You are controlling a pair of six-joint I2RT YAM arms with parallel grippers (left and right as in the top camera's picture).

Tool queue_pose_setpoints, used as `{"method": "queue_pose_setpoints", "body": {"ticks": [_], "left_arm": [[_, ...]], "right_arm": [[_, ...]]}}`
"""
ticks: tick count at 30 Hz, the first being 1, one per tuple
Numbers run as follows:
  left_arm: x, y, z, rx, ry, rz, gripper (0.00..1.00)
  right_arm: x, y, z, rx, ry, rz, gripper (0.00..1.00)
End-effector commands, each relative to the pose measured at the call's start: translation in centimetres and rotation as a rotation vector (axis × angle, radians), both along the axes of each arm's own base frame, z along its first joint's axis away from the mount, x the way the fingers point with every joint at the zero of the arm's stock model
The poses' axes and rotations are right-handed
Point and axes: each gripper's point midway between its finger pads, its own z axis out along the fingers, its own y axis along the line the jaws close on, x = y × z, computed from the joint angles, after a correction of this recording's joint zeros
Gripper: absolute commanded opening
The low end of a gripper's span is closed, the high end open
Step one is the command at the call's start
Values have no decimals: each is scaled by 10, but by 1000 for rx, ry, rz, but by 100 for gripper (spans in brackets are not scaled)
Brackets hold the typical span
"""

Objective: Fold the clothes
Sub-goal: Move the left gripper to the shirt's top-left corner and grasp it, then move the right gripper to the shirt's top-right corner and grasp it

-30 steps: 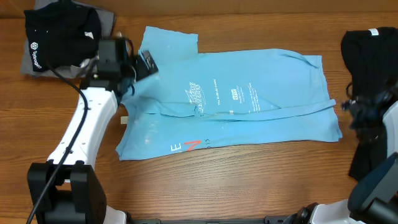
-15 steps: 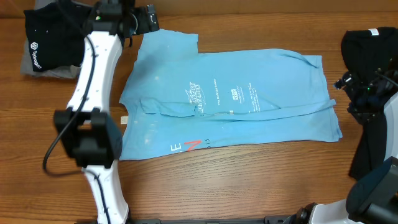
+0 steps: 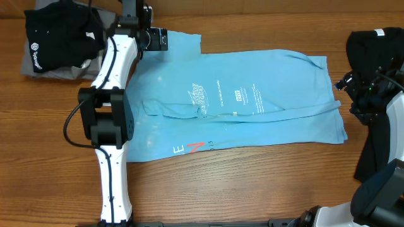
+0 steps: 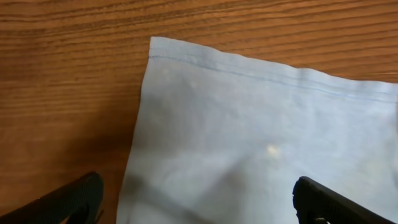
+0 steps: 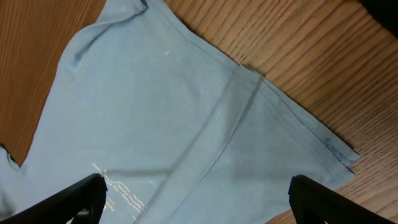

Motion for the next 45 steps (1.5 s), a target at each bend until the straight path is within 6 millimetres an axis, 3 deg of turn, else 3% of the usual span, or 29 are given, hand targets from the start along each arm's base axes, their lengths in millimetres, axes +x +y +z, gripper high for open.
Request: {"method": "queue_pose_setpoints", "body": {"ticks": [1,9,18,23,29,40,45], "left_arm": [[10,11,-12,8,-17,-15,100],[18,21,-46,44,-16,-13,99],[34,25,-36,46,-97,-3,86],[43,22,-29,40,-140,-4,77],[46,15,-30,58,-161,-38,67],[41,-6,-36,194,-164,-242,66],[36,5,-49,265,-121,-208,64]], "right_arm": [[3,-1,16,-35,-36,19,98],[1,-1,15,-36,-27,22,98],[4,-4,16,-51,-36,18,98],[22,-1,24,-94,-109,63,96],[53,18,37,-135,-218,130,97],[77,16,49,-215,-302,134,99],[86,13,44,-220,-315,134,100]]}}
